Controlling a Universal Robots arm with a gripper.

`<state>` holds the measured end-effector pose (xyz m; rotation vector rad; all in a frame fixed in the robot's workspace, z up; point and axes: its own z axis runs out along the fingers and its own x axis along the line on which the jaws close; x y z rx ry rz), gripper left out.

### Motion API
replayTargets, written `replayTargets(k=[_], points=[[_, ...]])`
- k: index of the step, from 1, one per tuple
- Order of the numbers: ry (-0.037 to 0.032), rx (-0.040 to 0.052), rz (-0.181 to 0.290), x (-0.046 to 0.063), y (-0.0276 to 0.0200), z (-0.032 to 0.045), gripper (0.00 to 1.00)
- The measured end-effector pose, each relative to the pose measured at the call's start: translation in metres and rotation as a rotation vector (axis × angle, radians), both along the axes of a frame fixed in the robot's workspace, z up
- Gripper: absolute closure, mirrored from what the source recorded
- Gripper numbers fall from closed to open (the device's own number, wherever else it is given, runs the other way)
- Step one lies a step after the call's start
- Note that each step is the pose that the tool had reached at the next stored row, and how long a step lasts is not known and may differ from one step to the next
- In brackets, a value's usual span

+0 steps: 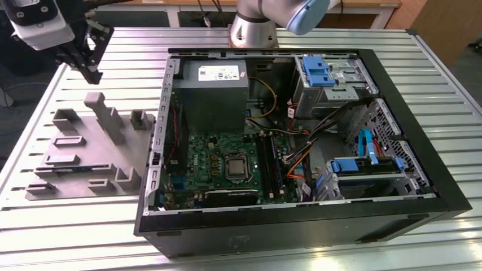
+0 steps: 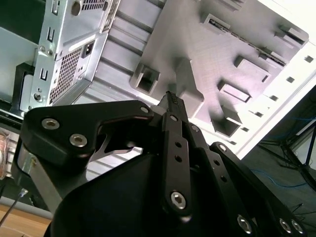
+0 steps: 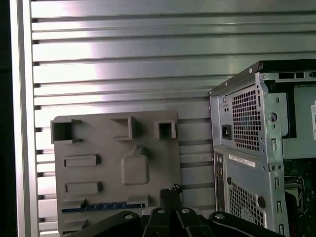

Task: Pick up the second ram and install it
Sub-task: 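Reach for the second ram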

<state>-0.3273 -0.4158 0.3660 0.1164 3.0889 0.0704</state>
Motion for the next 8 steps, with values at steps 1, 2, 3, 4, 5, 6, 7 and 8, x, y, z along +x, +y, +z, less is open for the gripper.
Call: replayTargets(k=[1, 2, 3, 4, 5, 6, 7, 8], points=[[0.0001, 0.0000, 0.000, -0.0003, -0.0012, -0.0005, 0.89], [0.0001, 0.0000, 0.000, -0.0008, -0.0023, -0.0012, 0.89], [0.0001, 0.0000, 0.000, -0.0017, -0.0032, -0.0021, 0.89], [0.0000, 0.0000, 0.000, -0.0029, -0.0039, -0.0029, 0.89], [0.0000, 0.0000, 0.000, -0.0043, -0.0044, -0.0036, 0.89], [0.0000, -0.0001, 0.000, -0.0060, -0.0050, -0.0043, 0.89], [0.0000, 0.0000, 0.000, -0.0079, -0.0055, -0.0051, 0.89], [0.0000, 0.0000, 0.000, -0.0099, -0.0059, -0.0059, 0.89]])
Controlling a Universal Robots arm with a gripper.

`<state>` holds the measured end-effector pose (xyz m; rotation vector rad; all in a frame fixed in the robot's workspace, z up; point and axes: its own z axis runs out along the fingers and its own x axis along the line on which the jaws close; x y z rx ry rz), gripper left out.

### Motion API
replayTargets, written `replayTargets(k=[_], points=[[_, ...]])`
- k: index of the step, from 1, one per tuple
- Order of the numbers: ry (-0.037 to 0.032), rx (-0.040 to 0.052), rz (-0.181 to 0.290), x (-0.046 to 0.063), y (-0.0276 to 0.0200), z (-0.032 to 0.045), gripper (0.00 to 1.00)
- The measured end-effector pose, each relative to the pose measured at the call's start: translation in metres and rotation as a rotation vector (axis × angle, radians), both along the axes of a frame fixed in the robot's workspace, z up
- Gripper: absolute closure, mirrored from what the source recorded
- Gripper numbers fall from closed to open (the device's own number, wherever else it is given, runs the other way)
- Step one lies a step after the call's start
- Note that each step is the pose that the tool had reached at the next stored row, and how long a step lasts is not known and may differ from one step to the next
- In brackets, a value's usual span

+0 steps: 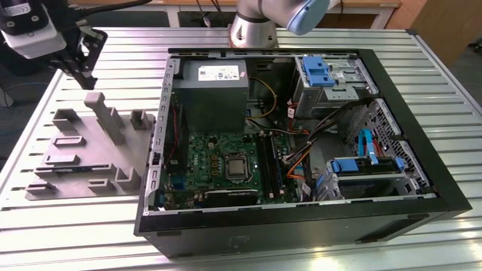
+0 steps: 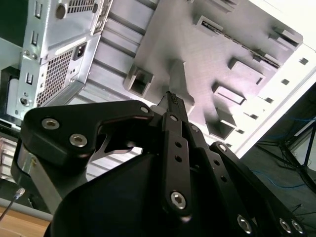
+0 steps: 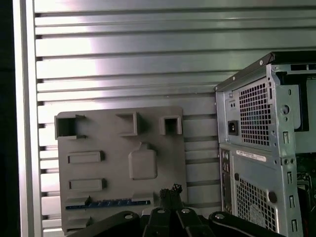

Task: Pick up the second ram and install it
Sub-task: 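Reach for the second ram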

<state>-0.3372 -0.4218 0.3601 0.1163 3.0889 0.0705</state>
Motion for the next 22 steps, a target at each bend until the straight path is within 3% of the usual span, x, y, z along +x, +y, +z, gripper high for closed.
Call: replayTargets(k=[22], points=[[0.0001, -0.0001, 0.000, -0.037, -0.0099, -0.0190, 0.89]])
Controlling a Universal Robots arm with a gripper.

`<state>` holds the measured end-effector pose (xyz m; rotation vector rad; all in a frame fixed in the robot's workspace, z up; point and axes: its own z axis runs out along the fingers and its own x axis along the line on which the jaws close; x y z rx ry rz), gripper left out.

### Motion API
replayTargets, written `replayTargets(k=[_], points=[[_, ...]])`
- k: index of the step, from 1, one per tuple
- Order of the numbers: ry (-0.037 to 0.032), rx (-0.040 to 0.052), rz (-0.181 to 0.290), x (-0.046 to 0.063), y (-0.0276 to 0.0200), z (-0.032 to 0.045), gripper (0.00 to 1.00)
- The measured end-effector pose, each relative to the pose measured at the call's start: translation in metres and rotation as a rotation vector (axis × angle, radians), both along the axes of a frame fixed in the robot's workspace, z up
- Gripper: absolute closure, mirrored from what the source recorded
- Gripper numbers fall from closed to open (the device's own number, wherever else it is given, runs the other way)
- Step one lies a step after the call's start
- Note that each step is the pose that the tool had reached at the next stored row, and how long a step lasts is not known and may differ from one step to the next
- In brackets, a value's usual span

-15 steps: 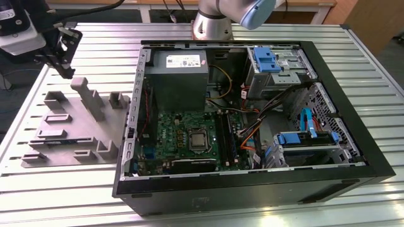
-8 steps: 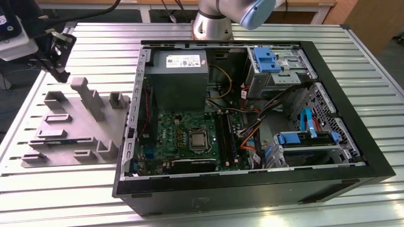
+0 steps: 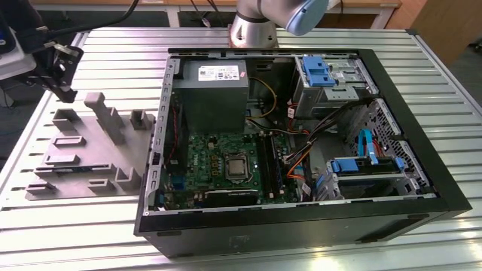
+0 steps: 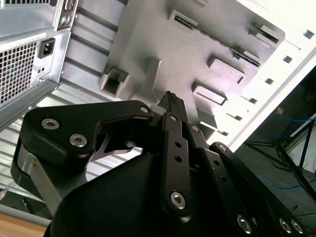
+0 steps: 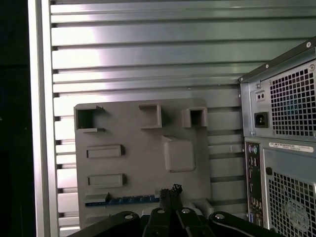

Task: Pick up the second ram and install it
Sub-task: 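Reach for the second ram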

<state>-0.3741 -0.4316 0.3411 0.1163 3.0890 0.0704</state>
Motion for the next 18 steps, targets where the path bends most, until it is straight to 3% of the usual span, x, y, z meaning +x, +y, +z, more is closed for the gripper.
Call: replayTargets(k=[18], points=[[0.0000, 0.0000, 0.000, -0.021, -0.0060, -0.0165, 0.89]])
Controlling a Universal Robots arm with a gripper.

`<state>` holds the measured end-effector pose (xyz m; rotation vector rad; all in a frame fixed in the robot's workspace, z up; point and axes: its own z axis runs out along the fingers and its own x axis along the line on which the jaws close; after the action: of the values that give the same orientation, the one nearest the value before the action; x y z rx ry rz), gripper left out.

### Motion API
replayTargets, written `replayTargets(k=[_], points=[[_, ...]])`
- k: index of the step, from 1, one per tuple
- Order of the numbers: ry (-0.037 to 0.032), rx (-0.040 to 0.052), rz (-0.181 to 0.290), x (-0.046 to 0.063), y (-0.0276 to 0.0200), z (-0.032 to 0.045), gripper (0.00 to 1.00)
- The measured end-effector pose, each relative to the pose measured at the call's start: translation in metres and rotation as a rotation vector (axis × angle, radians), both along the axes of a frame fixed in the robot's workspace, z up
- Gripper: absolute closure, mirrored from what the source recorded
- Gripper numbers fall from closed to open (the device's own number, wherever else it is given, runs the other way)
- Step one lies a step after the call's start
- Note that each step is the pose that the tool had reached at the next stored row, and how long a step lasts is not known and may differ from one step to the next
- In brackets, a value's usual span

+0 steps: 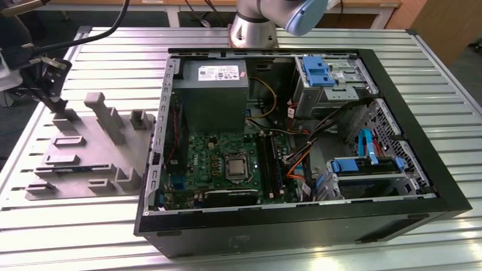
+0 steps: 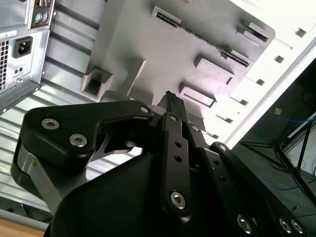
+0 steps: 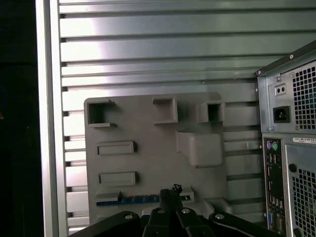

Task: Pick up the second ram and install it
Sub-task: 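Reach for the second ram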

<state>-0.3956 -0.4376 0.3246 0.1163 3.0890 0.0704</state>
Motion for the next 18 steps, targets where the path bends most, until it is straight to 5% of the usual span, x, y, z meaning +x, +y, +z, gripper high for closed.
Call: replayTargets(k=[18], points=[[-0.0001, 0.0001, 0.000, -0.016, -0.0075, -0.0176, 0.89]])
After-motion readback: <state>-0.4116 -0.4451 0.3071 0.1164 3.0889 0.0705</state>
